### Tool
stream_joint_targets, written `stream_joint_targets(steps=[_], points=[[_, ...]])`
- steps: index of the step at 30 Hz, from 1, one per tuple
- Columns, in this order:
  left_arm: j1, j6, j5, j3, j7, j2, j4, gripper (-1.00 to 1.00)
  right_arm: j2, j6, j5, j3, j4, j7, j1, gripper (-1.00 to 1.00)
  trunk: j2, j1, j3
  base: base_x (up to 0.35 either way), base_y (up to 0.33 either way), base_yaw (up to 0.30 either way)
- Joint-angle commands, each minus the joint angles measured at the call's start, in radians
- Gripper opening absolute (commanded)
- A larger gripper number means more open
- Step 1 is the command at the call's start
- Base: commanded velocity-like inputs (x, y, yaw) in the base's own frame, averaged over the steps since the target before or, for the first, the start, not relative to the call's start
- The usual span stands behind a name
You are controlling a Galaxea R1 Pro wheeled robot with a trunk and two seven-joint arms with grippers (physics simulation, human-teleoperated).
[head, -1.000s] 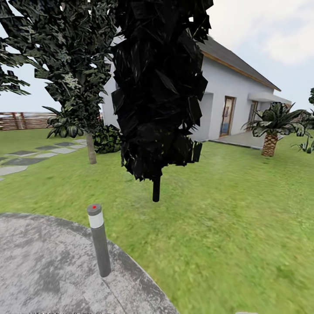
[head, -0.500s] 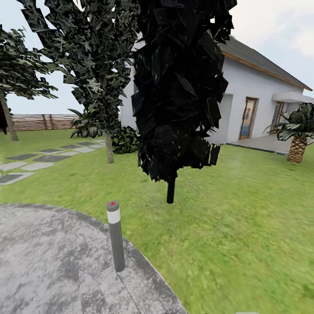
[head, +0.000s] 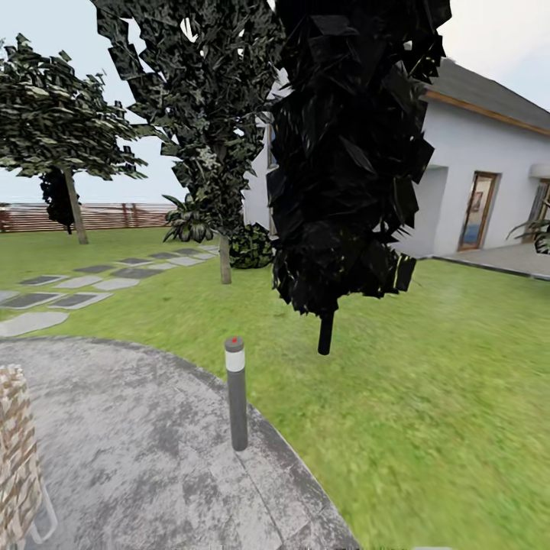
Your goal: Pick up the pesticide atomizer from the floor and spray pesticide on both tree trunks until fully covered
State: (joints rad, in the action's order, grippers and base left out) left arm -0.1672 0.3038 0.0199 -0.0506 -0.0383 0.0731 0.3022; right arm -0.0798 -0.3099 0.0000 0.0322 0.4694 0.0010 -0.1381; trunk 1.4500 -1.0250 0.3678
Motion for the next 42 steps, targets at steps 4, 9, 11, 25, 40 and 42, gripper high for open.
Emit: stream_joint_targets(steps=[4,9,11,25,40,42], points=[[0.000,0.000,0.000,0.000,0.000,0.000,0.000,1.00,0.000,0.000,0.000,0.000,0.000,0.000,0.000,1.00,0.000,0.000,-0.003,-0.335,0.000,0.251],[0.000,0.000,0.000,0.000,0.000,0.001,0.000,1.00,0.000,0.000,0.000,0.000,0.000,0.000,0.000,1.00,0.000,0.000,-0.008,-0.311,0.000,0.251],[0.000,0.000,0.000,0.000,0.000,0.001,-0.001,1.00,0.000,0.000,0.000,0.000,0.000,0.000,0.000,1.00,0.000,0.000,-0.009,-0.211,0.000,0.251],[0.000,0.000,0.001,-0.002,0.000,0.000,0.000,1.00,0.000,0.000,0.000,0.000,0.000,0.001,0.000,1.00,0.000,0.000,-0.021,0.023,-0.063,0.249],[-0.417,-0.180,0.000,0.001,0.000,0.010,0.066,1.00,0.197,0.018,0.112,-0.081,0.233,0.000,-0.170,1.00,0.000,0.000,-0.023,0.055,-0.078,0.029],[-0.480,-0.234,0.000,0.001,0.000,0.011,0.071,1.00,0.246,0.063,0.154,-0.100,0.241,-0.001,-0.243,1.00,0.000,0.000,-0.023,0.000,0.000,0.000]])
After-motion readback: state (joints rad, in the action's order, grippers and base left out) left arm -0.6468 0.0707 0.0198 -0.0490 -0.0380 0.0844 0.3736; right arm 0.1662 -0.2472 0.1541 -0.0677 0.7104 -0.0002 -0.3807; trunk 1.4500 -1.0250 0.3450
